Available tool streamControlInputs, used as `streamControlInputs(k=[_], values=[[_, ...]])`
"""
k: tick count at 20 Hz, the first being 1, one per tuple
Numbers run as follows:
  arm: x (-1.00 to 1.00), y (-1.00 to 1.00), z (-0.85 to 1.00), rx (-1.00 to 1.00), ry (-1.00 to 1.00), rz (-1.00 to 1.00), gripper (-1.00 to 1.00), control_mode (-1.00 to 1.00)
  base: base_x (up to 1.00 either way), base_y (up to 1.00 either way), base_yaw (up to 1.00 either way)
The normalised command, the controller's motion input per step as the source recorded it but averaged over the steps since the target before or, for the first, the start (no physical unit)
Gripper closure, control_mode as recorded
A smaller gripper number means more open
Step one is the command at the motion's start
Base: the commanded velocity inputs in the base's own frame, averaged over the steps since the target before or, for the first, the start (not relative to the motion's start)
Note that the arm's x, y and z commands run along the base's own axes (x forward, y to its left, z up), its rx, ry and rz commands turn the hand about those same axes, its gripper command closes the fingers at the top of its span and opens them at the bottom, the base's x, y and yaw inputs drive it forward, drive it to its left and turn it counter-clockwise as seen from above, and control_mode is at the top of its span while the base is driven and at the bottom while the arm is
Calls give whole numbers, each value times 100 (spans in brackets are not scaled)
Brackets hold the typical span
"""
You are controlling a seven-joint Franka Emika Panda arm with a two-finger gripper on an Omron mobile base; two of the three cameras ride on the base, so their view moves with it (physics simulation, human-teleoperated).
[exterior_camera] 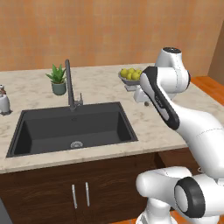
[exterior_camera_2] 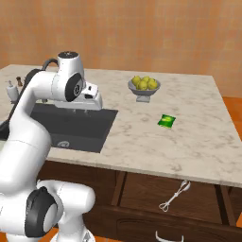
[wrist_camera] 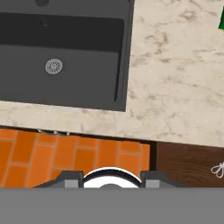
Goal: Pick the tongs from the drawer and place it on the counter.
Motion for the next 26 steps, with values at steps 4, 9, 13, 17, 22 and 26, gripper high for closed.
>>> streamControlInputs(k=[4,9,13,17,22,26], values=[[-50,-18,-10,0,2,0,-100,-100,0,0,0],[-75,-20,-25,0,5,0,-100,-100,0,0,0],[-32,0,-32,0,7,-2,-100,-100,0,0,0],[-1,0,-1,0,3,0,-100,100,-18,17,-2],[0,0,0,0,0,0,-100,100,-53,94,-34],[0,0,0,0,0,0,-100,100,-28,46,-52]])
